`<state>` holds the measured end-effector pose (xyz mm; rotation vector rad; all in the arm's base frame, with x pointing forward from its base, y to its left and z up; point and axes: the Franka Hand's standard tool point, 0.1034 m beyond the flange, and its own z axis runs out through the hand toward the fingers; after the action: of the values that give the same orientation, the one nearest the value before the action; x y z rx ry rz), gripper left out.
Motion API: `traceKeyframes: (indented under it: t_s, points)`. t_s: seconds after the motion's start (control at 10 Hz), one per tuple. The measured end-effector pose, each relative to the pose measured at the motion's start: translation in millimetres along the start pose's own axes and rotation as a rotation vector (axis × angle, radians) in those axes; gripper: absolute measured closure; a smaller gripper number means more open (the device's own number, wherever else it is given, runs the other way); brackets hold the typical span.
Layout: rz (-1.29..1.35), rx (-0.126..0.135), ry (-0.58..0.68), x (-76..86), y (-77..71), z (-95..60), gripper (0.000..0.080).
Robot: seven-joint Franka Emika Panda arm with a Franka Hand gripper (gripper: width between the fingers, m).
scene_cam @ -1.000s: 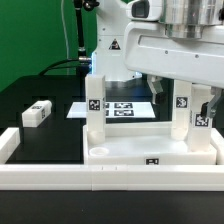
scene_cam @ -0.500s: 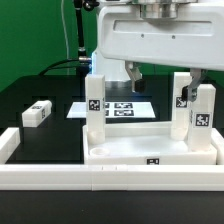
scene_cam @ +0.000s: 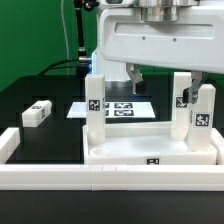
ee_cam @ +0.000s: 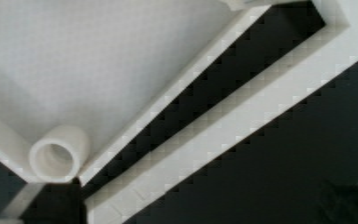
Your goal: Assemble desk
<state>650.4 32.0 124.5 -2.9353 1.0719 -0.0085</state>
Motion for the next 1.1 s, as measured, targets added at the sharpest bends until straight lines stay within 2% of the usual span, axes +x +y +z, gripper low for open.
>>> traceKeyframes:
  t_s: [0.1,0.2,0.3,0.5,0.6,1.0,1.1]
  points:
    - [-0.017,0.000,0.001,1.7,2.5,0.7,0.0151]
    - [-0.041,-0.004,0.002,6.9,11.8,1.4,0.0151]
    - [-0.115,-0.003,0.000,11.1,26.4,-5.5,0.0151]
    - [-0.186,0.020,-0.019,18.5,68.3,-28.3,0.0151]
    - [-0.239,0.019,-0.019,22.0,75.5,-31.9,0.0151]
    - [-0.437,0.020,-0.019,22.2,77.9,-26.8,0.0151]
    - [-0.450,0.018,-0.026,24.2,92.2,-21.3,0.0151]
